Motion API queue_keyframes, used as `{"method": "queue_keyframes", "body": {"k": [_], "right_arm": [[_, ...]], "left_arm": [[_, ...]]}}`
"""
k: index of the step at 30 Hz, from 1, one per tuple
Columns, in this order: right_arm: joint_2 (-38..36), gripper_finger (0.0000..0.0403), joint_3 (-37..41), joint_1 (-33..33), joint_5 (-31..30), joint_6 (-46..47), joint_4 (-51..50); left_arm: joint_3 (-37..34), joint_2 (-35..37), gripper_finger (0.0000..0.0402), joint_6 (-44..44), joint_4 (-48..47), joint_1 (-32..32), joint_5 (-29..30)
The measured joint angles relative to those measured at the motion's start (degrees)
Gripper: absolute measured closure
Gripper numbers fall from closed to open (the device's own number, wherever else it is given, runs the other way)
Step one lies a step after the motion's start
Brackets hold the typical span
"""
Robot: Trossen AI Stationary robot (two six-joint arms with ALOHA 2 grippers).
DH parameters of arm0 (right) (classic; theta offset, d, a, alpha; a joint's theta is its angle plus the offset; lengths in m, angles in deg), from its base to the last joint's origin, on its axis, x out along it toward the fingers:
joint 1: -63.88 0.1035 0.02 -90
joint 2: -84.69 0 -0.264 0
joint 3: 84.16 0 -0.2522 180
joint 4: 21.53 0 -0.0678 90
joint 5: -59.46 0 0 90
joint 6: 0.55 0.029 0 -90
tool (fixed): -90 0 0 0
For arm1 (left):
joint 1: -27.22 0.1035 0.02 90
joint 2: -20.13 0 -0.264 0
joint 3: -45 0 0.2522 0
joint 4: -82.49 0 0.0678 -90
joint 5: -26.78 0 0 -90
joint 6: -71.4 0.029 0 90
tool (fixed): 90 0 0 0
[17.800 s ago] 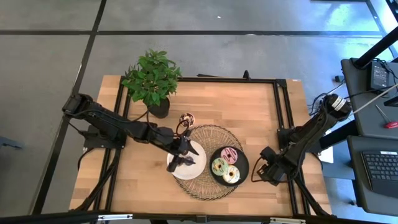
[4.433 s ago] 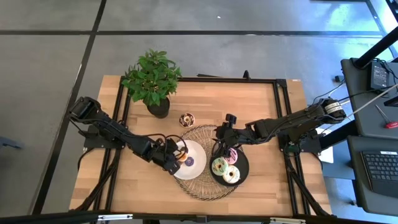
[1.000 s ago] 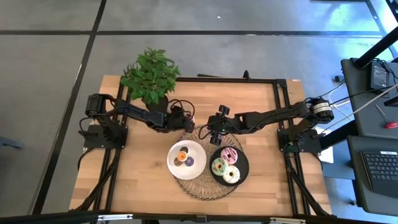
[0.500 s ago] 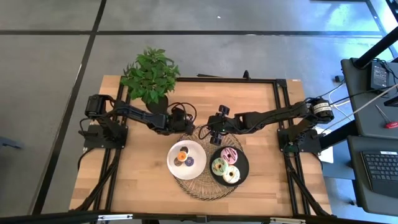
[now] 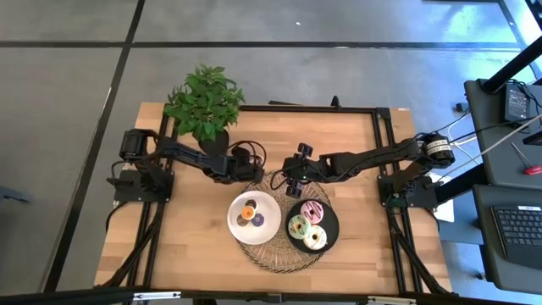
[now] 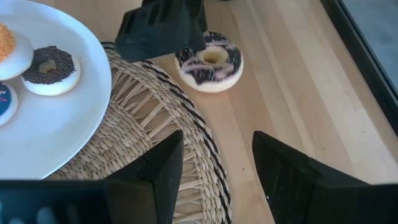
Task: Pick & Place donuts
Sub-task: Put the large black donut on the black plate
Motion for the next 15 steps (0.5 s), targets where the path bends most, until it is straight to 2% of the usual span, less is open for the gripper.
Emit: {"method": "queue_keyframes", "body": {"k": [6, 15], "right_arm": [[-0.02, 0.0209, -0.03, 0.00, 0.45, 0.10, -0.47], [-0.02, 0.0209, -0.03, 0.00, 0.55, 0.19, -0.72]], "left_arm": [[0.21, -3.93, 0.0261, -0.15, 4.10, 0.07, 0.98], [0.21, -3.39, 0.0274, 1.96, 3.84, 0.34, 0.19]]}}
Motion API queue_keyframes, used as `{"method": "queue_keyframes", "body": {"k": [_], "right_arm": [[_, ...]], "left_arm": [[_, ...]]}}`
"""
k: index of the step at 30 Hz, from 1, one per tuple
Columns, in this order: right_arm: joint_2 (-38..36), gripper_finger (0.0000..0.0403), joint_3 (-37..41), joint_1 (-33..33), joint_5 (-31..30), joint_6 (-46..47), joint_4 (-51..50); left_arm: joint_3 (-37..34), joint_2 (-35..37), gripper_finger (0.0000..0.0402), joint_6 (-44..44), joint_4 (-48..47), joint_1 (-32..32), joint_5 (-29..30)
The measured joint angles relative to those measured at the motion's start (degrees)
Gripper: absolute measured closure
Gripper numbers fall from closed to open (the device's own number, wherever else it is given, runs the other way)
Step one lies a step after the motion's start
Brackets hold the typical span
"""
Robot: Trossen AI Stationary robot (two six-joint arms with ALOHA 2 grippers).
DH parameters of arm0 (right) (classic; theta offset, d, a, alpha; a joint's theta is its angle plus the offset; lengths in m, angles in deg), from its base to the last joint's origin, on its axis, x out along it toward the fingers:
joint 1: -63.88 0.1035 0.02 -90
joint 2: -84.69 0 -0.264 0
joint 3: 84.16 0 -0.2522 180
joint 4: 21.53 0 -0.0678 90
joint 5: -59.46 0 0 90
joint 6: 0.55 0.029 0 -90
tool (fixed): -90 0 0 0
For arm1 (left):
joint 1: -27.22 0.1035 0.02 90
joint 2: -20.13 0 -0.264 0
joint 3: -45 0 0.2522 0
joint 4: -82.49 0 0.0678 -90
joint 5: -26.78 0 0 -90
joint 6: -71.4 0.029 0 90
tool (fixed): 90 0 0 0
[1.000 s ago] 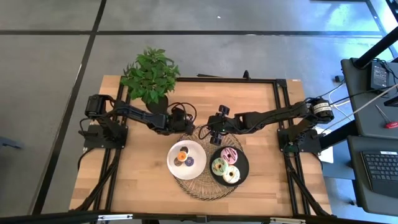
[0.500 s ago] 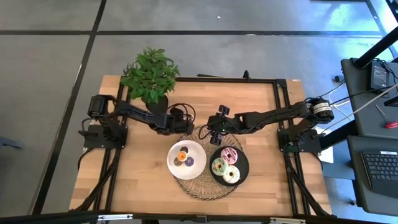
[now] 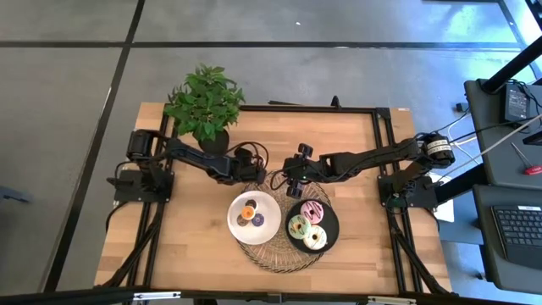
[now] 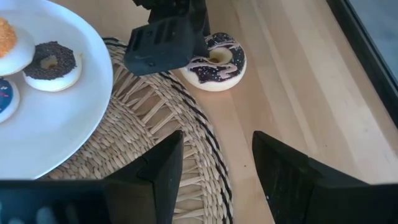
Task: Pick & Place donuts
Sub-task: Put the large black donut on the black plate
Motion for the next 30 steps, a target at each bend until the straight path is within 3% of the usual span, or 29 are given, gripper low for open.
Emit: {"method": "queue_keyframes", "body": {"k": [13, 20, 24, 30], "right_arm": [[0.01, 0.0209, 0.00, 0.00, -0.09, -0.36, -0.15], [0.00, 0.0209, 0.00, 0.00, -0.11, -0.69, 0.33], [0.00, 0.0209, 0.00, 0.00, -0.17, -0.75, 4.17], [0.02, 0.0209, 0.01, 0.00, -0.27, -0.52, 8.72]], "left_arm": [[-0.08, 1.69, 0.0370, 5.85, 0.04, -1.30, 1.69], [-0.10, 4.78, 0.0375, 10.47, 0.96, -5.51, 9.78], [-0.08, 6.85, 0.0375, 15.31, 6.10, -9.53, 15.78], [-0.06, 8.40, 0.0376, 21.69, 13.48, -12.72, 18.66]]}}
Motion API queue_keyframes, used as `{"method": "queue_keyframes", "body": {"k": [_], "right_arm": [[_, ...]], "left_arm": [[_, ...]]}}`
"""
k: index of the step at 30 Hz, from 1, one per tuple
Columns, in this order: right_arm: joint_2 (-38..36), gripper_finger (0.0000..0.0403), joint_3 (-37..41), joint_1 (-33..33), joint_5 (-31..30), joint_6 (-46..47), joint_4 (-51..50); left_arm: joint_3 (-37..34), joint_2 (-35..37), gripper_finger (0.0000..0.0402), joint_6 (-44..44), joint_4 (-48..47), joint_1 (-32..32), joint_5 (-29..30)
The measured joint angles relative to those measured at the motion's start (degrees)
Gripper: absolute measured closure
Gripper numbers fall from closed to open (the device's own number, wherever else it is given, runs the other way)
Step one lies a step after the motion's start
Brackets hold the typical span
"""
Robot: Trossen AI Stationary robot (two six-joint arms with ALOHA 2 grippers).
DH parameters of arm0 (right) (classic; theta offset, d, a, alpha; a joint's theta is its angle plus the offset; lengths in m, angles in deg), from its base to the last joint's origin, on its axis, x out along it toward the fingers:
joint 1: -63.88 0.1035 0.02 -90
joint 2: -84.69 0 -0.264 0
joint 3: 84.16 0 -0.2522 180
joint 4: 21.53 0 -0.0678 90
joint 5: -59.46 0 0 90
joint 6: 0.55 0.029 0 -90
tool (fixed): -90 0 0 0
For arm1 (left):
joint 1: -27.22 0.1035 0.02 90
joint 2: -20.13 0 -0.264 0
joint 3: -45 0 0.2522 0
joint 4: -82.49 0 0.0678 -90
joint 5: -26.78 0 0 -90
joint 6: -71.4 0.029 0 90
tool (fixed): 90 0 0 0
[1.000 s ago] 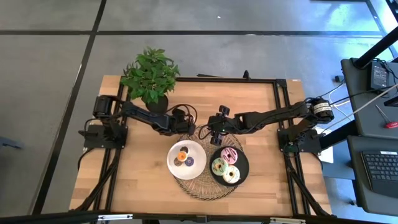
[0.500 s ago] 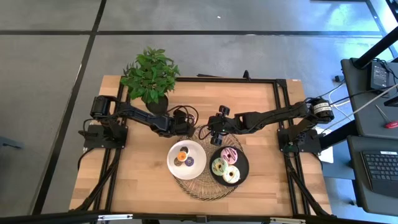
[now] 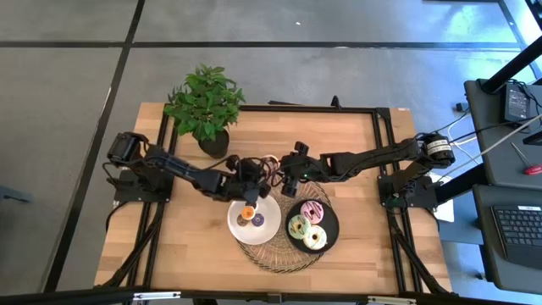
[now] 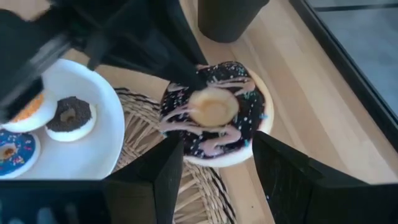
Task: Pick & Place donuts
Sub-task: Put the large black donut on the black plate
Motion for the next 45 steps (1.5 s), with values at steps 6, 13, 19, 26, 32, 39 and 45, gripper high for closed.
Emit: {"method": "queue_keyframes", "body": {"k": [6, 13, 19, 26, 32, 39, 45], "right_arm": [[0.00, 0.0209, 0.02, -0.03, -0.02, 2.12, 1.86], [0.01, 0.0209, 0.02, 0.04, -5.63, 4.70, 1.96], [-0.01, 0.0209, 0.02, 0.02, -7.28, 4.80, 1.60], [0.24, 0.0209, 0.02, 0.00, -3.60, 7.34, 1.59], [1.12, 0.0209, 0.06, -0.04, -4.32, 7.35, 1.33], [1.59, 0.0233, 0.04, -0.04, -4.92, 7.41, 1.55], [1.58, 0.0307, 0.04, -0.02, -4.89, 5.96, 1.54]], "left_arm": [[0.00, 0.08, 0.0376, 2.35, 2.91, -0.85, 0.64], [0.00, 0.06, 0.0376, 6.05, 6.39, -1.63, 0.75], [0.00, 0.05, 0.0376, 6.17, 6.33, -1.61, 1.18], [0.00, 0.05, 0.0376, 7.26, 7.02, -1.80, 1.89], [0.00, 0.03, 0.0376, 10.48, 10.01, -2.91, 2.06], [0.00, 0.01, 0.0375, 11.70, 10.51, -3.15, 2.07], [0.00, 0.01, 0.0373, 11.81, 10.51, -3.16, 2.06]]}}
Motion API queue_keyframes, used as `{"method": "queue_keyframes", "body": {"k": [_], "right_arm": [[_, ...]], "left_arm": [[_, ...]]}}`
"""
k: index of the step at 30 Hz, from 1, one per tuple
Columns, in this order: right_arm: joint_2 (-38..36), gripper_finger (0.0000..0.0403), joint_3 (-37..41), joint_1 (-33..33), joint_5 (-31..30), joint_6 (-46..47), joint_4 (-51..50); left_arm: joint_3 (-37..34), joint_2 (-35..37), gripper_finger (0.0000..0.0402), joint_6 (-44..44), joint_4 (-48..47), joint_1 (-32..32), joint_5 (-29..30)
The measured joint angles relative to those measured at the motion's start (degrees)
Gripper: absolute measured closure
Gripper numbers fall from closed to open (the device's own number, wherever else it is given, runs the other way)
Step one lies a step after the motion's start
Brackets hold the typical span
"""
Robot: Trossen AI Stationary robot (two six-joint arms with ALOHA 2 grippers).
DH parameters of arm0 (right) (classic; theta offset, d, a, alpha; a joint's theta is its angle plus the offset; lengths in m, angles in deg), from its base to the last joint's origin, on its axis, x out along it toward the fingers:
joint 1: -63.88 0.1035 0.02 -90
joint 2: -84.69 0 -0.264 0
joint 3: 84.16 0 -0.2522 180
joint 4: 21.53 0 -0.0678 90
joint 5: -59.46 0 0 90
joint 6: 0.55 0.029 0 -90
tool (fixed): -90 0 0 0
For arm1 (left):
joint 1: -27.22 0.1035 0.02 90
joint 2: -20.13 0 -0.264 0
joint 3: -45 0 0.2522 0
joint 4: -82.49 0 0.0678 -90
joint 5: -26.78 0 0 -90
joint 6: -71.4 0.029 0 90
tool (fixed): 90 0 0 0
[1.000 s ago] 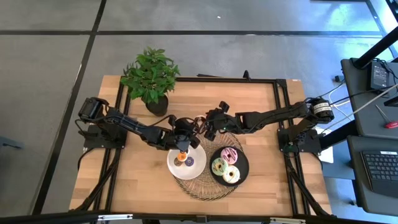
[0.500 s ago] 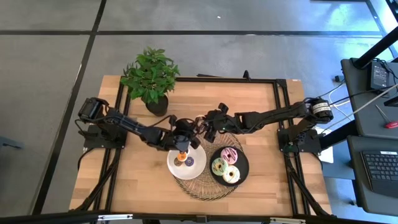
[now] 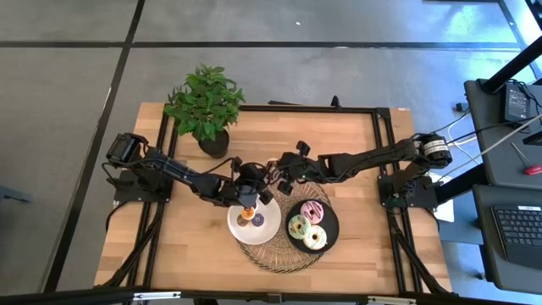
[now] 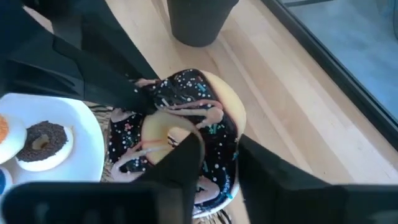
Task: Pick & Place donuts
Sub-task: Put the large black donut on the black plate
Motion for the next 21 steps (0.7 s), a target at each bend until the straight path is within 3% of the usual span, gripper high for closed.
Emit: {"method": "queue_keyframes", "body": {"k": [8, 14, 21], "right_arm": [[0.00, 0.0374, 0.00, 0.00, 0.17, -1.46, -0.07], [-1.06, 0.0376, 0.00, 0.00, 0.24, -1.18, -2.66], [-6.92, 0.0374, 0.00, 0.36, 3.86, 3.82, -15.30]], "left_arm": [[0.00, 0.00, 0.0351, 1.38, 0.02, 0.00, 0.02], [0.02, 0.00, 0.0301, 0.58, -1.37, -0.13, -0.02], [0.02, 0.00, 0.0254, 0.70, -2.21, -1.17, 0.02]]}}
